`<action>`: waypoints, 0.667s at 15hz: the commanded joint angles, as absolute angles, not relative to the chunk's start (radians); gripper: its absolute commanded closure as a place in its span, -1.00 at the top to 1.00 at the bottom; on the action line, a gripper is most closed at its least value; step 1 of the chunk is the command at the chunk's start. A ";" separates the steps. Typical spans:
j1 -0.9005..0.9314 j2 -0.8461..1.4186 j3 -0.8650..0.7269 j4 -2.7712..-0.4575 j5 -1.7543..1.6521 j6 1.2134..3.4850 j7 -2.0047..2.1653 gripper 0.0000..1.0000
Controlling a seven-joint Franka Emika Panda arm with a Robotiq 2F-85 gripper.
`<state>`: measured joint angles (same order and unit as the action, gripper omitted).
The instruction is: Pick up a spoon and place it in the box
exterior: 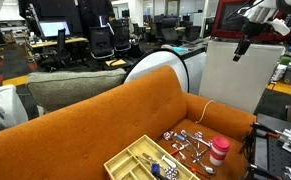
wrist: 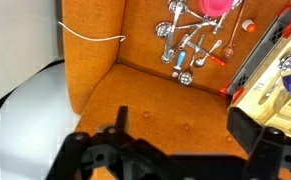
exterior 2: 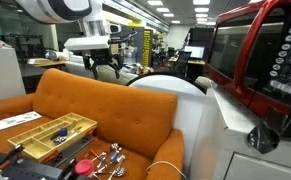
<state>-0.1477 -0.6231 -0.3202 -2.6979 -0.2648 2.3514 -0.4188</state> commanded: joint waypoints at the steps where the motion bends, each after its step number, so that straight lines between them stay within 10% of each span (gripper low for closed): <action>1: -0.161 -0.621 -0.307 -2.697 -0.253 2.350 -0.427 1.00; 10: -0.077 -0.507 -0.219 -2.743 -0.279 2.475 -0.433 1.00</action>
